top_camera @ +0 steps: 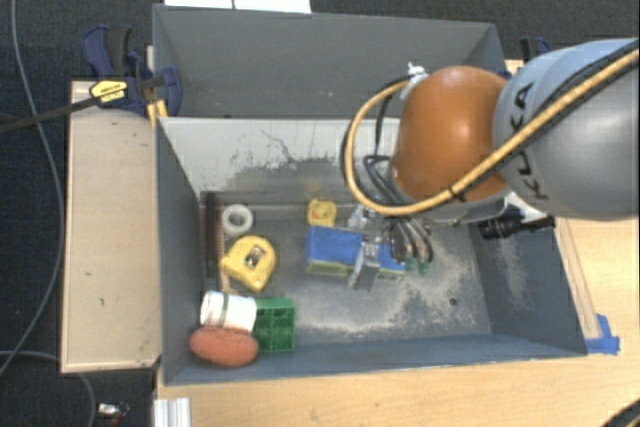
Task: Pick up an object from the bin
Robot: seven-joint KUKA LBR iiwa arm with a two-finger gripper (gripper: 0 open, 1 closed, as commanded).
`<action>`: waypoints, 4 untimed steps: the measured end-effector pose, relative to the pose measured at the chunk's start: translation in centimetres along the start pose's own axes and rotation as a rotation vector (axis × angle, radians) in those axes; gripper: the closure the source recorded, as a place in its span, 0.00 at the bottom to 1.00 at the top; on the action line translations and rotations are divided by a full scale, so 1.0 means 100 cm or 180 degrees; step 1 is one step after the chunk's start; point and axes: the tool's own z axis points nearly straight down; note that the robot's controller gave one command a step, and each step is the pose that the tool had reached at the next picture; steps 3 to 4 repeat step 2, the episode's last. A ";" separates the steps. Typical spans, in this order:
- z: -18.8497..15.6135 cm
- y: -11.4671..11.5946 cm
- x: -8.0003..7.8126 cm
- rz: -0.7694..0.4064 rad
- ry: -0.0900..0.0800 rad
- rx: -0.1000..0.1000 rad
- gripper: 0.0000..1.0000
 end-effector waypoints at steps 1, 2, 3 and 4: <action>-0.005 0.056 0.005 -0.0187 -0.0022 -0.0006 1.00; -0.061 0.047 0.005 -0.0121 -0.0010 0.0000 1.00; -0.061 0.047 0.005 -0.0121 -0.0010 0.0000 1.00; -0.061 0.047 0.005 -0.0121 -0.0010 0.0000 1.00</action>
Offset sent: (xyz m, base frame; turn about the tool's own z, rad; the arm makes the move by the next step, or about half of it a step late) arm 0.0029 0.0054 0.1673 0.0246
